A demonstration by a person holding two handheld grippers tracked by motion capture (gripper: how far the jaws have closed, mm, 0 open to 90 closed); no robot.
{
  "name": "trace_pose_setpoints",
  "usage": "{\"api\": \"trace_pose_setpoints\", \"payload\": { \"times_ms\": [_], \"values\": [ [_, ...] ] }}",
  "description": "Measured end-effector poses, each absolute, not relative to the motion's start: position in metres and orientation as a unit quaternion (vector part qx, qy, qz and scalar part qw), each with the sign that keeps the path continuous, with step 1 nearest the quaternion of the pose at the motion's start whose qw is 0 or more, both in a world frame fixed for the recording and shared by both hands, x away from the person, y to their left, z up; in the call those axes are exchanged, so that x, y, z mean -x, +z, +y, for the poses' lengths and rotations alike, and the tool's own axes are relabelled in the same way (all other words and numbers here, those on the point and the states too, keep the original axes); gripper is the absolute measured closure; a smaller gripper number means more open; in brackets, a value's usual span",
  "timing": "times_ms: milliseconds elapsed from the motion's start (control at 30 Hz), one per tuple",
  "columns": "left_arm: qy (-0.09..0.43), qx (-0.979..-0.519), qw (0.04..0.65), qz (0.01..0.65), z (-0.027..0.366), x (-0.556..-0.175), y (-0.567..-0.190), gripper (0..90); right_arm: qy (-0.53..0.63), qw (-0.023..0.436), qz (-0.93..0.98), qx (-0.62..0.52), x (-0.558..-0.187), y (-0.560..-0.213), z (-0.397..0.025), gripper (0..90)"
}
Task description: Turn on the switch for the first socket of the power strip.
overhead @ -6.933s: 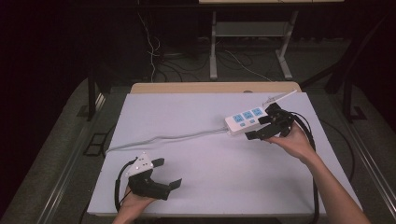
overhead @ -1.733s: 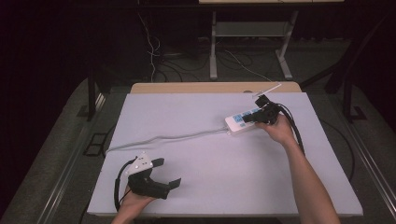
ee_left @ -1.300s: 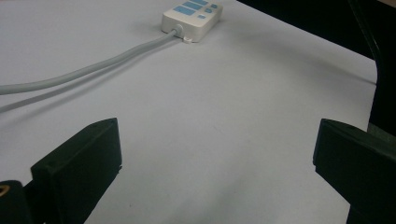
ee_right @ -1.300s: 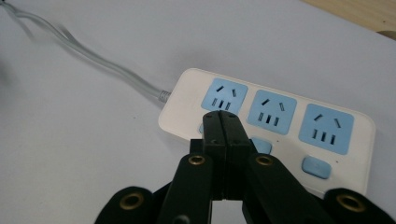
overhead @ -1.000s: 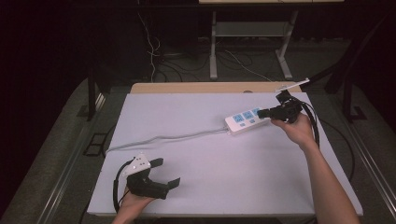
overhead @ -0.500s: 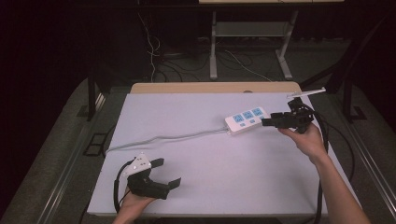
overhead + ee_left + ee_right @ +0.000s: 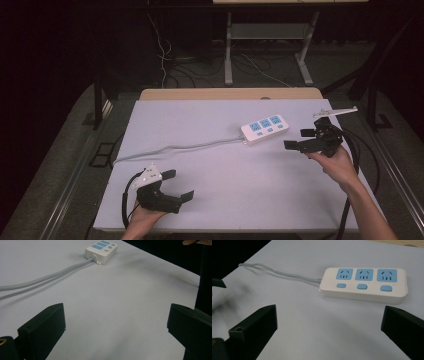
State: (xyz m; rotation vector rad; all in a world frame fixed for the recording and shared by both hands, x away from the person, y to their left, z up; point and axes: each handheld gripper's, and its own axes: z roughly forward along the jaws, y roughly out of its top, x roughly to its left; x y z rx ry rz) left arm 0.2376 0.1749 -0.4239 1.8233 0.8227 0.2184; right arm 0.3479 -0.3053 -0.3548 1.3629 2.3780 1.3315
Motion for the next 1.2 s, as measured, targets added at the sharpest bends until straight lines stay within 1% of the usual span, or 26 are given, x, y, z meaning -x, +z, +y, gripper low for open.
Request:
{"api": "trace_pose_setpoints", "payload": {
  "times_ms": [267,600,833,1200],
  "values": [
    [0.093,-0.764,0.535,0.348,0.176,-0.238,-0.424,0.1,0.445,0.039,0.785,-0.43,-0.329,-0.355,-0.303,0.3],
    [0.092,-0.763,0.536,0.349,0.177,-0.238,-0.424,0.1,0.458,0.033,0.782,-0.421,-0.3,-0.367,-0.304,0.3],
    [0.092,-0.763,0.535,0.35,0.177,-0.238,-0.424,0.1,0.471,0.03,0.771,-0.428,-0.28,-0.383,-0.309,0.3],
    [0.091,-0.766,0.533,0.348,0.176,-0.238,-0.424,0.1,0.469,0.052,0.768,-0.434,-0.254,-0.418,-0.309,0.3]
  ]
}}
